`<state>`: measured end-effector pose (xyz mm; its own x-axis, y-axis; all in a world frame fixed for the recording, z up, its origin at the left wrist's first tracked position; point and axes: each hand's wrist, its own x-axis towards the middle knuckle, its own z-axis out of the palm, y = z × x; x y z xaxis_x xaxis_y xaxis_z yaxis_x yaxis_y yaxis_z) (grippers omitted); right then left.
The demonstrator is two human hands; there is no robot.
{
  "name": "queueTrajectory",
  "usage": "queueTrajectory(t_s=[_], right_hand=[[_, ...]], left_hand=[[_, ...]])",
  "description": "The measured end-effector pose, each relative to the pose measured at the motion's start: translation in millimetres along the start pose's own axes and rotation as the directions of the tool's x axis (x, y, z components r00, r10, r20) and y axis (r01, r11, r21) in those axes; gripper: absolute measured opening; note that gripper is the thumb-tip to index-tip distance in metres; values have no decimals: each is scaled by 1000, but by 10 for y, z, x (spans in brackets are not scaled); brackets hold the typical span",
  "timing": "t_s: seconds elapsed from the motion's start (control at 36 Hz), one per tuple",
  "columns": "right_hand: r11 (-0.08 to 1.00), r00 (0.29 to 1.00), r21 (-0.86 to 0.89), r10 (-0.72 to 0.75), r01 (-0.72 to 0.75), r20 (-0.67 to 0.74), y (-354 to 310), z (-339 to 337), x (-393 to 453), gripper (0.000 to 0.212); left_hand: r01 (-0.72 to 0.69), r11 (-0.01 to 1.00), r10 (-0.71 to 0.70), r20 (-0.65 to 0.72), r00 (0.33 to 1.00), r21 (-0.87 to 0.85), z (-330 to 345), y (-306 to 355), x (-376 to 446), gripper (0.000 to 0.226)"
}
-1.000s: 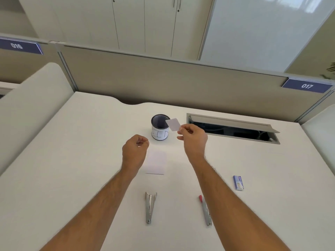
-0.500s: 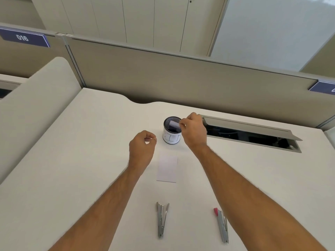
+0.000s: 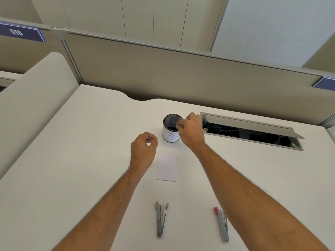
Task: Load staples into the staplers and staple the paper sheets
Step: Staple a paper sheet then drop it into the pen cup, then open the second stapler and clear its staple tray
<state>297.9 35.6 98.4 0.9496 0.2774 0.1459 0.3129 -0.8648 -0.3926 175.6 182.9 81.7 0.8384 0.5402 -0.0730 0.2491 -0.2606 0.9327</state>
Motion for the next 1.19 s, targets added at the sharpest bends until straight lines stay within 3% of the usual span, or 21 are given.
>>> queueTrajectory(t_s=[0.22, 0.61, 0.92, 1.19], right_hand=[[968, 989, 233, 114, -90, -90, 84, 8, -465, 17], [921, 972, 311, 219, -235, 86, 140, 114, -1646, 26], [908, 904, 190, 311, -374, 292, -126, 370, -2228, 34], [894, 868, 101, 390, -437, 306, -358, 499, -2550, 48]], left_hand=[[-14, 1000, 14, 37, 999, 12, 93, 49, -164, 8], [-52, 994, 41, 120, 992, 91, 216, 5, -709, 8], [-75, 987, 44, 211, 977, 143, 104, -220, -1039, 12], [-51, 977, -5, 261, 965, 207, -128, -462, -1242, 11]])
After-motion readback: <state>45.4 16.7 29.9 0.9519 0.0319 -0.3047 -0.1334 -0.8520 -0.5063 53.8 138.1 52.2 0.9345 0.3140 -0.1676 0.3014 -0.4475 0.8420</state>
